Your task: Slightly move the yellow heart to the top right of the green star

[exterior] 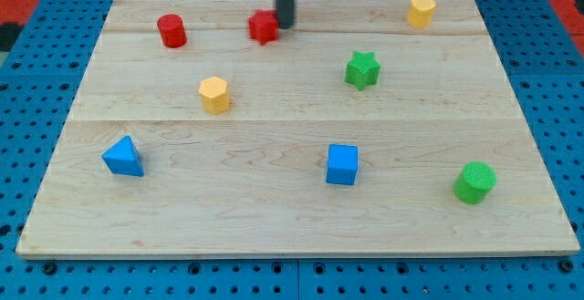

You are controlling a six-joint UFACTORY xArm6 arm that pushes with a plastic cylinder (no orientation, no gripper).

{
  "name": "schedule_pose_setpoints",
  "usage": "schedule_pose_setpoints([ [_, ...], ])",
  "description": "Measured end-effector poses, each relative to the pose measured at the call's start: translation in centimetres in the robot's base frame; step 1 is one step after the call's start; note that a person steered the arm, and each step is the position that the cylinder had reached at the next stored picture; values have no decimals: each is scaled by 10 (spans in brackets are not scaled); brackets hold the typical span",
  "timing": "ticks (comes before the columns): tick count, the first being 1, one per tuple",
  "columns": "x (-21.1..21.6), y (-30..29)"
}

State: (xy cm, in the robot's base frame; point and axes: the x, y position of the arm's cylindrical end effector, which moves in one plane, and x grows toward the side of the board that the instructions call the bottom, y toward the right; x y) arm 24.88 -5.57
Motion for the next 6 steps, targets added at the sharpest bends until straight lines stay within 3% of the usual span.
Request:
schedule_pose_setpoints([
  [1,0,-74],
  [2,8,26],
  [3,-16,101],
  [4,-46,137],
  [6,-57,236],
])
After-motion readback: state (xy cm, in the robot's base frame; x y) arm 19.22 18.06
